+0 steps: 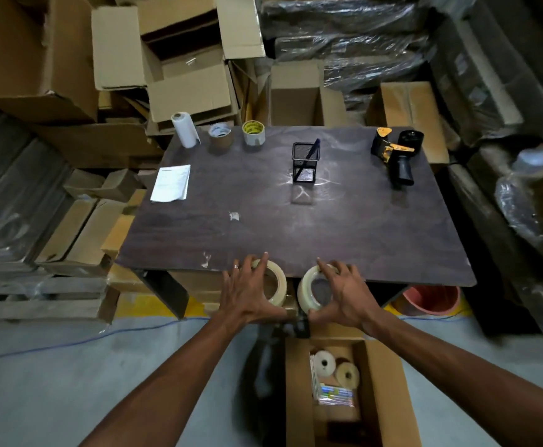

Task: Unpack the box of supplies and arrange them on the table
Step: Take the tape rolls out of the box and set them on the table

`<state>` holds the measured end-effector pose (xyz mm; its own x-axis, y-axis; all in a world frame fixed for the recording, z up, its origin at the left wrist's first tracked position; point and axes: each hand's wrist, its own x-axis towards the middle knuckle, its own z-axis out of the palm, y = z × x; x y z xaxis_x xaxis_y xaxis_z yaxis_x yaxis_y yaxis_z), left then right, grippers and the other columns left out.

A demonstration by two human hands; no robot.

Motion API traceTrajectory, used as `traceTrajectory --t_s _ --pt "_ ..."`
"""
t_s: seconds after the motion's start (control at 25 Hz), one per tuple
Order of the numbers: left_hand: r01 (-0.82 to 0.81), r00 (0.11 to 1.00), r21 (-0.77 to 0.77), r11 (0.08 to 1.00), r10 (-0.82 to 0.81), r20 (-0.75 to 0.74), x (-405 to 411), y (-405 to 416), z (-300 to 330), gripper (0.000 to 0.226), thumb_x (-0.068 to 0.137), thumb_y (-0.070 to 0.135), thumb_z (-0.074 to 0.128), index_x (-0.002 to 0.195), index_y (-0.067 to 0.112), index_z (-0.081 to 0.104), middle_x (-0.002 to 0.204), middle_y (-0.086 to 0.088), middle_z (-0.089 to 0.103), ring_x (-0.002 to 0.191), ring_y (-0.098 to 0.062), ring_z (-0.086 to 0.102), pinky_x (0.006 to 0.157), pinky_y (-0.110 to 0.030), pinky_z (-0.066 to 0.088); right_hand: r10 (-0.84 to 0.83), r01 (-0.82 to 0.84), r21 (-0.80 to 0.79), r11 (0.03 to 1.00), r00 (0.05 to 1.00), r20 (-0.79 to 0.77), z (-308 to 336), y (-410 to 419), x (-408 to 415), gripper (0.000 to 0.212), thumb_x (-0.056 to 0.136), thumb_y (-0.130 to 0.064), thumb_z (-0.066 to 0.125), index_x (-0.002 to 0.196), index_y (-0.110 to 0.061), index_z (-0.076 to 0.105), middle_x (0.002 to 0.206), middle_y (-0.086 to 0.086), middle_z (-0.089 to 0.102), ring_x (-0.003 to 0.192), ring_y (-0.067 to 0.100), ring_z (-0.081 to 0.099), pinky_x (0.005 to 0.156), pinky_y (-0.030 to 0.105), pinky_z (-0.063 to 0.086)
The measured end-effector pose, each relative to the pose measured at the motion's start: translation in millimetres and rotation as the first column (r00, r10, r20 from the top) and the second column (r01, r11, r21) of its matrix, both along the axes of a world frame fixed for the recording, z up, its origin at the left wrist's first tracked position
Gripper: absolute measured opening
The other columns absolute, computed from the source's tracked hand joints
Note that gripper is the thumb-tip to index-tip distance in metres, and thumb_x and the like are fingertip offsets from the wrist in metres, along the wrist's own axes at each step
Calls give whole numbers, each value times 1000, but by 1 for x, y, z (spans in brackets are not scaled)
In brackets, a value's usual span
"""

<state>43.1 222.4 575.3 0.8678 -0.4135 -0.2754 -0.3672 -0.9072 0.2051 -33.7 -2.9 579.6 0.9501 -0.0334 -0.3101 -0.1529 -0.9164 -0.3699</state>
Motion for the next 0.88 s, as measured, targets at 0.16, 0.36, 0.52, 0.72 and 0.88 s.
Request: traceTrajectory --t_s 0.16,0.36,0.52,0.72,0.88 --pt "21 1000 -6 1000 -21 -3 63 5 0 137 44 81 69 156 27 10 153 -7 25 139 -41 28 111 -61 28 -33 33 11 999 999 15 6 4 57 127 57 -66 77 158 -25 12 154 9 25 136 31 25 111 45 39" --pt "-26 1000 -17 1000 26 -15 119 5 -2 138 41 76 71 156 29 11 157 -6 21 140 -40 26 113 -58 25 -69 69 -13 998 998 -4 5 9 117 131 52 -67 76 158 -21 14 151 12 30 131 34 30 109 45 40" --pt "-3 1000 0 1000 3 -8 148 6 -9 137 41 76 71 156 26 14 155 -7 24 138 -40 30 111 -58 29 -65 65 -8 998 997 -39 -3 23 147 130 52 -63 78 158 -22 15 153 8 27 133 33 28 111 45 38" --pt "-4 999 10 1000 4 -41 165 11 -21 133 44 74 71 155 26 15 155 -6 24 139 -40 28 111 -59 27 -54 51 -54 997 998 -44 -16 38 169 127 56 -65 77 157 -21 16 153 10 26 132 32 28 110 44 36" --pt "9 998 29 1000 -7 -56 167 14 -29 133 45 74 72 155 28 12 160 -6 17 142 -41 24 111 -61 27 -32 30 -95 995 999 -22 -22 43 174 126 58 -67 76 157 -21 14 153 10 25 133 32 26 112 45 34"
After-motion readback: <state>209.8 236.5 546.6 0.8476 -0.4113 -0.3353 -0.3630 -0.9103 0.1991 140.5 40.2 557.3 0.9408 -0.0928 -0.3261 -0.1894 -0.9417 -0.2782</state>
